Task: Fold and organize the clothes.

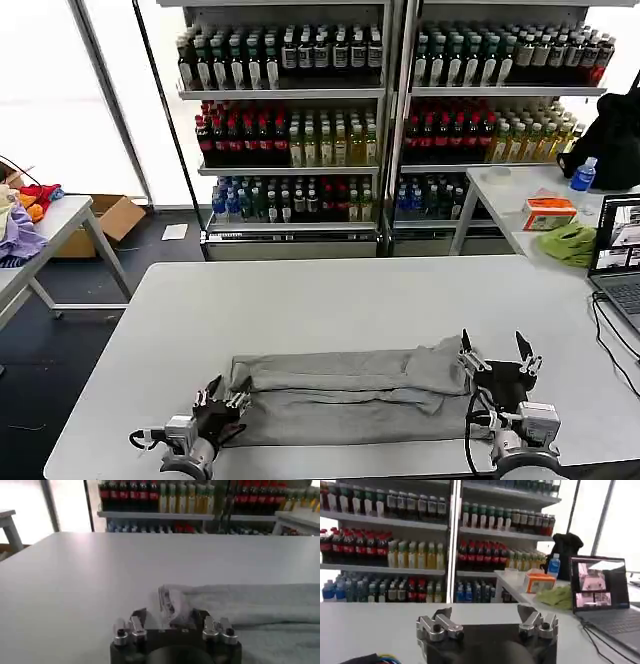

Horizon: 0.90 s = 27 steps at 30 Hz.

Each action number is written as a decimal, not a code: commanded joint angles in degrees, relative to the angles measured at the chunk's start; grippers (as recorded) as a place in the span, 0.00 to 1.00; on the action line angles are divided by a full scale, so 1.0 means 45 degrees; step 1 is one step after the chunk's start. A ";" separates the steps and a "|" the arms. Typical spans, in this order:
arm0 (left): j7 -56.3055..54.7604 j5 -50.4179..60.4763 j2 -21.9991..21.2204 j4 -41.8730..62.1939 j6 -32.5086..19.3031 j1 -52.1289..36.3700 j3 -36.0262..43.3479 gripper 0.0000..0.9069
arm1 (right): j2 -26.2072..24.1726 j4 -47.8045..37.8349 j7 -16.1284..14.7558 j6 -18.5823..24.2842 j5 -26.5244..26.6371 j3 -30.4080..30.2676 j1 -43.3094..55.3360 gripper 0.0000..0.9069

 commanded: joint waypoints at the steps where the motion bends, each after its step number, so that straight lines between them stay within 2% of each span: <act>1: 0.0100 0.0051 -0.0145 0.0376 -0.0007 0.0045 0.0092 0.01 | -0.0065 -0.0026 0.0000 -0.0011 0.0045 -0.0014 0.0094 1.00; 12: 0.0238 0.0056 -0.0055 0.0173 -0.0242 0.0222 0.0023 0.00 | -0.0195 -0.0438 0.0032 -0.0040 0.0237 -0.0066 0.0417 1.00; 18: 0.0484 -0.0005 0.0587 -0.0413 -0.0072 0.0343 -0.0527 0.00 | -0.0237 -0.0827 0.0072 -0.0050 0.0231 -0.0107 0.0691 1.00; 23: 0.0510 -0.0672 0.1575 -0.0711 -0.0043 0.0402 -0.1668 0.00 | -0.0220 -0.1063 0.0081 -0.0036 0.0247 -0.0192 0.0863 1.00; 27: 0.0544 -0.1472 0.3153 -0.0487 0.0002 0.0466 -0.3244 0.00 | -0.0214 -0.1138 0.0077 -0.0069 0.0345 -0.0233 0.1056 1.00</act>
